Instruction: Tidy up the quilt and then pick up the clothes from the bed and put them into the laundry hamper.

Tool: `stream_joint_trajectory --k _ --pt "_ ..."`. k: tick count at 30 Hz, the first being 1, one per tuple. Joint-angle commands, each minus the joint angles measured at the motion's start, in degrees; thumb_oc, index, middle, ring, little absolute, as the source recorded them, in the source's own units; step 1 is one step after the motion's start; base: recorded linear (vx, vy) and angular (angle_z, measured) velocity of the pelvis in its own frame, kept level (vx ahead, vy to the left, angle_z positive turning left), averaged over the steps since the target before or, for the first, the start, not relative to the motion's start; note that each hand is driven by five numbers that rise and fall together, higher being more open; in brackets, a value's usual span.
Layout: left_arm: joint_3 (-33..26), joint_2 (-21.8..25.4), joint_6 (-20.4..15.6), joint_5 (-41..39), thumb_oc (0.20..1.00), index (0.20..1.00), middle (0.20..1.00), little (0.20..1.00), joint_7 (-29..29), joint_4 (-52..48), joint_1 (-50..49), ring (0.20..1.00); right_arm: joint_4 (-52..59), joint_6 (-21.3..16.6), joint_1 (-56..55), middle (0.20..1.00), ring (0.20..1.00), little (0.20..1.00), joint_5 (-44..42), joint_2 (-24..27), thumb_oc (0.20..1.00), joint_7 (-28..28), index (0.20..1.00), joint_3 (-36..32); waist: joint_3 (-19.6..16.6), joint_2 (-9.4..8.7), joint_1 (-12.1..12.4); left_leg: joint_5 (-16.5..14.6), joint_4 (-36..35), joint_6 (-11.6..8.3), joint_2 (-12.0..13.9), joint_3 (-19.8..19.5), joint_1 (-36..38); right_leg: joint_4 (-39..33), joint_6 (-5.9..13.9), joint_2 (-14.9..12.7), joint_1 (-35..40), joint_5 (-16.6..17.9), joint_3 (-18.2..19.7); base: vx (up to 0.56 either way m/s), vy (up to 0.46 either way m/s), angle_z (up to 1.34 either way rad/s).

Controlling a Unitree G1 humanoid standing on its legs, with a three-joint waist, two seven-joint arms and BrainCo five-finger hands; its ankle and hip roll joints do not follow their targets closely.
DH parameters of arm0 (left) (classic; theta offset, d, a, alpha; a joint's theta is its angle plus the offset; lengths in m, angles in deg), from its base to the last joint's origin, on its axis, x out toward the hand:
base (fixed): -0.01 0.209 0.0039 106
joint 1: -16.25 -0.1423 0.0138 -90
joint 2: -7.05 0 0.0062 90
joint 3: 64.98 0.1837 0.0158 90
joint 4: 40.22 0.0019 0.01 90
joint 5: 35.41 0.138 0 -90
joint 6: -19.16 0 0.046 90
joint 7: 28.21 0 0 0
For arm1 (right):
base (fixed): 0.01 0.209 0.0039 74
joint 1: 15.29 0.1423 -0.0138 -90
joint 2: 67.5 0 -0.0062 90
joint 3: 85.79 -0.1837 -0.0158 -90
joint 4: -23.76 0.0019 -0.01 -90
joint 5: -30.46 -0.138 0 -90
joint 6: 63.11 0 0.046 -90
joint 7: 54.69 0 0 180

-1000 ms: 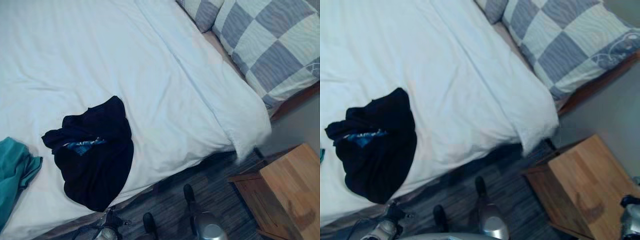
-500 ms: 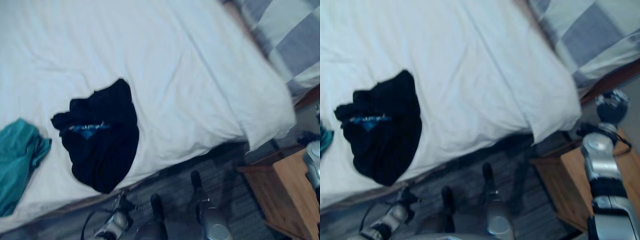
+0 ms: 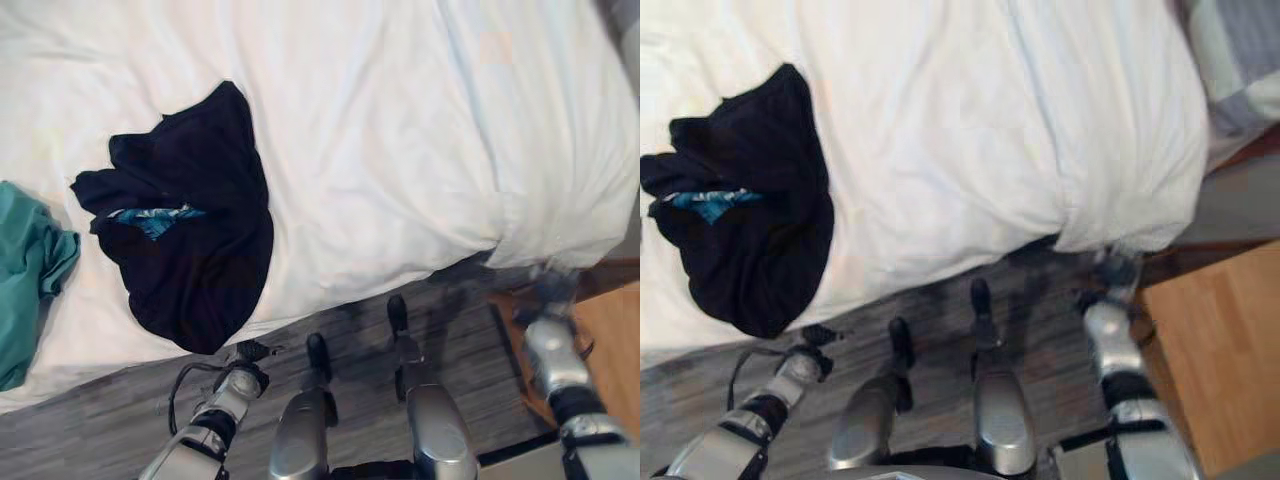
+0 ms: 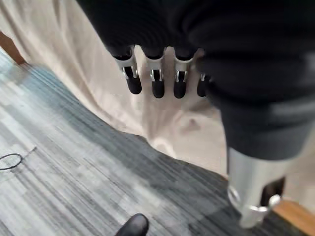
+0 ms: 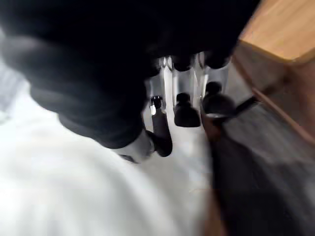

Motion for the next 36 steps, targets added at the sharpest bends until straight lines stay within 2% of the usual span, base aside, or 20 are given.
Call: stream_joint_trajectory --k 1,2,3,4,8,11,13,14,16,17,18,22,23,24,26,29,31,32,33,36 --pt "1.6 0.5 0.8 1.0 1.0 1.0 1.0 1.0 1.3 4.7 -2.4 1.0 -8.1 5.0 -8.6 0.2 0.2 0.2 3.6 -5.2 0.2 -4.5 0.2 4.2 -4.7 -1.21 -0.2 -3.4 5.0 1.27 -0.1 0.2 -5.1 11.0 5.71 -3.1 -2.2 -14.8 2.2 0.04 0.143 0.27" --pt "2.0 0.4 0.9 1.5 1.0 1.0 1.0 1.0 1.2 4.7 -2.6 1.0 -10.9 5.9 -9.5 0.278 0.278 0.278 4.6 -6.4 0.278 -5.5 0.278 5.2 -5.3 -1.73 0.0 -3.6 4.3 1.57 -0.4 0.1 -4.1 10.0 6.04 -3.5 -1.2 -14.2 2.1 0.02 0.181 0.18" --pt "2.4 0.4 0.9 2.2 1.0 1.0 1.0 1.0 1.0 4.7 -2.9 1.0 -12.9 6.5 -10.7 0.501 0.501 0.501 5.4 -7.2 0.501 -6.6 0.501 5.9 -5.9 -2.04 0.3 -3.5 3.3 1.83 -0.8 0.1 -2.9 9.3 6.39 -3.7 -0.4 -13.7 2.0 0.02 0.183 0.09" --pt "2.8 0.4 0.9 2.7 1.0 1.0 1.0 1.0 0.8 4.7 -3.1 1.0 -15.7 7.1 -10.7 1.0 1.0 1.0 6.0 -8.0 1.0 -7.5 1.0 6.3 -6.5 -2.32 0.6 -3.3 2.0 2.14 -1.3 0.0 -1.9 8.6 6.92 -4.2 0.1 -12.9 2.0 -0.01 0.227 0.01" --pt "4.4 0.9 0.7 5.3 1.0 1.0 1.0 1.0 -0.6 4.9 -2.4 1.0 -19.6 8.7 -9.2 1.0 1.0 1.0 10.7 -7.7 1.0 -8.5 1.0 8.2 -6.6 -1.62 1.5 -1.4 -1.7 2.99 -1.9 -0.5 -0.3 12.2 9.09 -4.2 -1.0 -11.6 1.0 -0.12 0.202 0.03" --pt "6.1 1.5 0.8 7.0 1.0 1.0 1.0 1.0 -1.1 4.0 -2.1 1.0 -19.0 8.0 -8.2 1.0 1.0 1.0 12.1 -6.9 1.0 -8.2 1.0 10.1 -5.8 0.1 1.8 -0.2 -1.6 3.7 -2.5 -2.2 -1.1 20.6 6.78 2.5 -0.8 -18.0 2.6 -0.16 0.131 0.26" --pt "6.3 1.1 0.8 6.4 1.0 1.0 1.0 1.0 -0.7 3.6 -0.9 1.0 -17.8 8.1 -6.4 1.0 1.0 1.0 13.3 -6.9 1.0 -7.6 1.0 12.1 -5.1 -0.14 3.5 0.3 -0.8 4.07 -4.3 -3.1 -3.0 18.3 3.71 3.5 1.4 -20.4 -1.0 -0.19 0.088 0.27" --pt "6.1 0.0 0.5 6.0 1.0 1.0 1.0 1.0 0.7 4.7 0.7 1.0 -16.7 7.1 -3.7 1.0 1.0 1.0 12.9 -6.3 1.0 -7.8 1.0 14.3 -3.8 0.05 4.4 -0.8 5.1 4.23 -6.3 -4.5 -7.0 13.8 2.44 3.9 3.4 -20.6 1.1 -0.26 0.046 0.25" --pt "6.6 -1.6 -0.7 3.1 1.0 1.0 1.0 1.0 1.4 0.0 2.1 1.0 -13.8 6.5 -1.1 1.0 1.0 1.0 13.3 -3.8 1.0 -7.3 1.0 15.9 -0.8 1.17 5.5 -1.0 15.4 0.87 -7.1 -2.0 -14.6 10.2 0.75 2.0 3.7 -20.3 1.0 -0.3 0.069 0.53" --pt "6.6 -1.6 -0.7 3.1 1.0 1.0 1.0 1.0 1.4 0.0 2.1 1.0 -13.8 6.5 -1.0 1.0 1.0 1.0 13.3 -3.8 1.0 -7.3 1.0 15.9 -1.0 1.24 5.5 -0.9 15.5 0.84 -7.0 -2.0 -14.9 10.1 0.74 2.1 3.4 -20.1 1.0 -0.24 0.161 0.78" --pt "6.2 -2.2 -1.6 0.8 1.0 1.0 1.0 1.0 1.9 -1.6 2.4 1.0 -12.8 6.8 0.2 1.0 1.0 1.0 14.4 -2.6 1.0 -6.6 1.0 16.9 -0.5 1.96 5.4 -0.3 19.3 -0.95 -3.8 0.4 -16.7 8.4 0.55 0.6 3.9 -20.0 0.0 -0.1 0.123 0.6" --pt "5.8 -2.2 -1.6 0.5 1.0 1.0 1.0 1.0 2.4 -0.5 2.0 1.0 -12.2 7.2 0.7 1.0 1.0 1.0 15.1 -2.5 1.0 -6.4 1.0 17.2 -1.3 1.26 5.0 -1.3 17.9 -0.12 -0.8 -0.6 -15.1 7.0 1.93 -1.7 4.7 -18.5 -1.1 0.0 0.187 0.3" --pt "5.4 -2.3 -1.3 0.6 1.0 1.0 1.0 1.0 2.8 0.7 1.0 1.0 -11.5 7.1 0.2 1.0 1.0 1.0 14.6 -2.7 1.0 -6.4 1.0 16.3 -2.9 0.37 4.9 -1.1 14.8 -0.25 2.3 -4.3 -13.4 6.6 2.95 -3.6 4.4 -18.0 -1.1 0.05 0.21 0.24" --pt "5.4 -2.3 -1.3 0.6 1.0 1.0 1.0 1.0 2.8 0.7 1.0 1.0 -11.5 7.1 0.2 1.0 1.0 1.0 14.6 -2.7 1.0 -6.4 1.0 16.3 -3.1 0.37 4.9 -0.9 14.6 -0.26 2.3 -4.4 -13.5 6.6 2.95 -3.6 4.2 -17.9 -1.1 0.12 0.521 0.09" --pt "4.9 -2.8 -1.4 0.1 1.0 1.0 1.0 1.0 3.0 2.6 0.2 1.0 -12.5 7.3 -0.7 1.0 1.0 1.0 13.2 -3.1 1.0 -6.1 1.0 14.0 -5.6 -0.45 3.7 2.8 8.1 -1.14 9.2 -7.2 -11.7 6.6 4.47 -7.0 3.4 -17.6 -0.5 0.12 0.618 0.02" --pt "5.2 -3.0 -0.9 1.8 1.0 1.0 1.0 1.0 2.3 4.2 -0.7 1.0 -15.0 7.3 -3.7 1.0 1.0 1.0 12.2 -3.3 1.0 -7.3 1.0 11.4 -9.2 0.75 1.8 5.6 -0.7 -2.9 15.7 0.6 -6.7 5.1 7.33 -11.6 5.2 -17.9 -2.2 0.18 0.72 0.06" --pt "6.4 -2.9 -0.7 3.9 1.0 1.0 1.0 1.0 1.6 4.0 -1.1 1.0 -16.4 7.9 -6.1 1.0 1.0 1.0 11.7 -4.3 1.0 -7.9 1.0 8.9 -10.7 0.98 1.1 5.1 -1.2 -4.66 14.0 2.4 -5.6 4.8 8.94 -14.6 6.4 -15.4 -3.1 0.19 0.664 0.3" --pt "6.8 -3.0 -0.3 4.8 1.0 1.0 1.0 1.0 1.3 3.9 -1.0 1.0 -16.7 8.4 -5.8 1.0 1.0 1.0 11.6 -4.5 1.0 -7.5 1.0 8.5 -11.0 0.42 0.8 4.2 -0.1 -4.49 11.7 2.6 -6.1 4.9 10.39 -17.3 6.2 -10.6 -3.3 0.15 0.815 0.56" --pt "7.3 -1.6 0.0 6.1 1.0 1.0 1.0 1.0 1.1 3.6 -0.9 1.0 -15.8 8.6 -6.2 1.0 1.0 1.0 10.6 -6.6 1.0 -7.6 1.0 8.0 -10.4 -0.45 0.5 2.1 0.9 -3.71 10.1 5.1 -4.2 8.4 9.6 -18.7 4.1 -6.7 -4.6 0.08 0.527 0.55" --pt "7.3 -0.1 -0.1 7.3 1.0 1.0 1.0 1.0 0.1 3.7 -0.8 1.0 -13.9 7.5 -6.7 1.0 1.0 1.0 10.0 -7.7 1.0 -8.2 1.0 8.7 -10.6 -0.23 0.2 1.7 -0.3 -2.69 8.9 8.3 -2.2 13.8 8.3 -15.0 2.3 -9.6 -5.5 0.06 0.47 0.03"
